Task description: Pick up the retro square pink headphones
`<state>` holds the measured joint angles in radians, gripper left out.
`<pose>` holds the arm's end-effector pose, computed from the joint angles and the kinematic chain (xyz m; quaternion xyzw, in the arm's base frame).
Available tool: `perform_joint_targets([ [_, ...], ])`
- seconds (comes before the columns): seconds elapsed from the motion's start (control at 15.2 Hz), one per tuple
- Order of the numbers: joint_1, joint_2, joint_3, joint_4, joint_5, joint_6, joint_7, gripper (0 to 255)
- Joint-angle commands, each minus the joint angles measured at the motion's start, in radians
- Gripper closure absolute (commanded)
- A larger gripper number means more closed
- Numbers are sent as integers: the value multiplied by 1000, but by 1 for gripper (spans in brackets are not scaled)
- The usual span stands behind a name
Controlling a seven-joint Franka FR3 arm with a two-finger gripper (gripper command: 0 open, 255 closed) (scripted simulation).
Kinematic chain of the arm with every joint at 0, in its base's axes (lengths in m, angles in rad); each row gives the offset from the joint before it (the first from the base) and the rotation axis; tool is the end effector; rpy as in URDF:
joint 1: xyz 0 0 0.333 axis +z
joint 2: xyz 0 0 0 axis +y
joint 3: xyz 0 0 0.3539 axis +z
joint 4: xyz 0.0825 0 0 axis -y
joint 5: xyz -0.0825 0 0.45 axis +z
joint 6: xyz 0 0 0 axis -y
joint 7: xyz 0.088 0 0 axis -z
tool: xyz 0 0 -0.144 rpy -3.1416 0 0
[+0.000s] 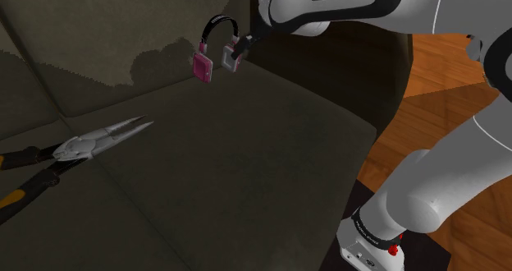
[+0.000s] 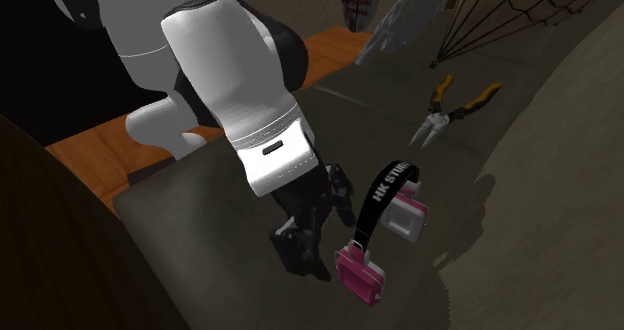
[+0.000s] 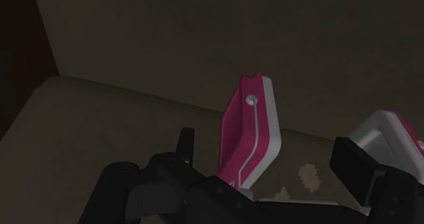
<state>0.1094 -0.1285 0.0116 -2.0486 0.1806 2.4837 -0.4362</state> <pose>0.6339 0.0807 0.5436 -0.9344 -0.2121 -0.2849 0.0277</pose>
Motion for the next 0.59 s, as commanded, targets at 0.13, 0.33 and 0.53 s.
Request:
perform_joint_targets([
  [0.13,3,13,0,-38,12,54,-14,0],
  [0.33,4,18,0,-54,16,74,-20,0],
  [0.53,4,18,0,-54,16,74,-20,255],
])
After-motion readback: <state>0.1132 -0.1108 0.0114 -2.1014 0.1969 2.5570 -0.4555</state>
